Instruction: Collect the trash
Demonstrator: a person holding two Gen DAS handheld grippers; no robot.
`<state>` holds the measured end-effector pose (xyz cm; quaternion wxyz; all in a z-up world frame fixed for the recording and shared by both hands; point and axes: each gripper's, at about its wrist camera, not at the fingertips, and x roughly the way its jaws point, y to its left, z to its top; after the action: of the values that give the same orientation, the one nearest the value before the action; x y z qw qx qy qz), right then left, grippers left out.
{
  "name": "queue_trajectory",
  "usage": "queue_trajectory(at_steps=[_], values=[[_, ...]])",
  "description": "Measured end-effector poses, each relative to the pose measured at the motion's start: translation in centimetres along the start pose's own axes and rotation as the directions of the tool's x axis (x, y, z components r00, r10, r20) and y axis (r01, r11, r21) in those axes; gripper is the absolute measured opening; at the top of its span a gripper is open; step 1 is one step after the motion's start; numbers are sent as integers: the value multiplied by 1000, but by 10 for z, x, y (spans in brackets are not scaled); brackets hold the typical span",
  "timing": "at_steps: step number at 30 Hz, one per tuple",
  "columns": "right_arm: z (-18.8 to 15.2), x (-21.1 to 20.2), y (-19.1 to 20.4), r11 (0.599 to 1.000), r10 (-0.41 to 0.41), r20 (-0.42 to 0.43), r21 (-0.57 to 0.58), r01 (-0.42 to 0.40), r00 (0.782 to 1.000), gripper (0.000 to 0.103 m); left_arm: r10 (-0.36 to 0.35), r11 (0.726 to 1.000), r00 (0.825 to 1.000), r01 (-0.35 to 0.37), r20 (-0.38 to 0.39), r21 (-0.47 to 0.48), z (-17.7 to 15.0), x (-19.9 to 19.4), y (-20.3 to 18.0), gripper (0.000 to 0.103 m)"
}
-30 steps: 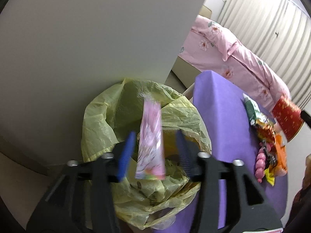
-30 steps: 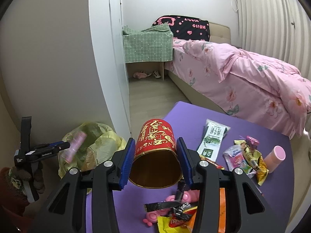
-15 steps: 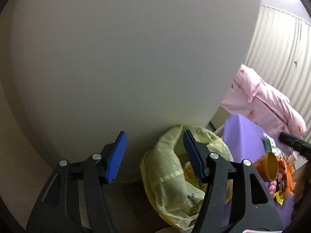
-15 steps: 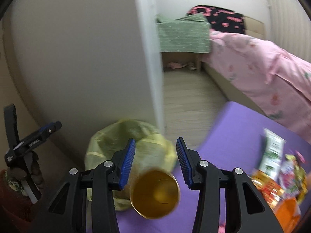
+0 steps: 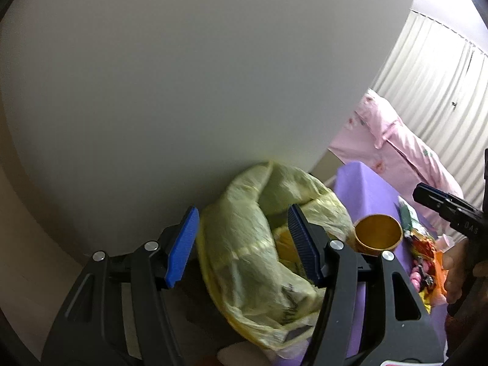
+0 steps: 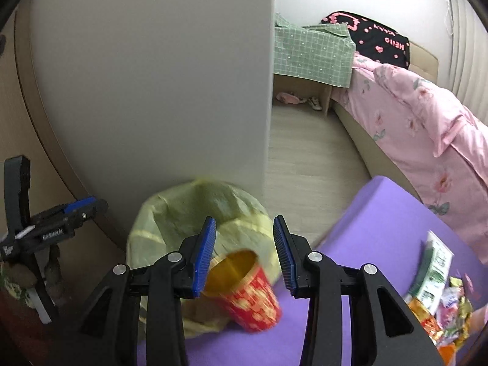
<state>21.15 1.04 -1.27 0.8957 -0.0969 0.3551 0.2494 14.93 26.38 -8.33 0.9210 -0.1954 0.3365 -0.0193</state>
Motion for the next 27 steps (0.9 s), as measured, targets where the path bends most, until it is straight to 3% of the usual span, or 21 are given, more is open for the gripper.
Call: queue_trajectory(at_steps=[3,9,18,23,27], values=[[-14,-14,-19,998,-69,9,7,69,998,37,-66,998,997,67,-29,9,-3,11,-15,57],[-39,-51,-71,980,-175,38,107,170,984,37,-197,975,976,205,-90,83,-11,31,-67,59],[-89,-83,-109,944,-298,4,148,294,955,37,-250,944,957,275,-150,180,-23,38,-124,60],[-128,-115,-127,894,-403,-11,208,396,915,38,-269,929,949,300,-164,218,-27,38,-148,60],[-163,-136,-151,858,-416,-51,311,410,908,38,-293,907,942,328,-163,263,-33,33,-168,60]])
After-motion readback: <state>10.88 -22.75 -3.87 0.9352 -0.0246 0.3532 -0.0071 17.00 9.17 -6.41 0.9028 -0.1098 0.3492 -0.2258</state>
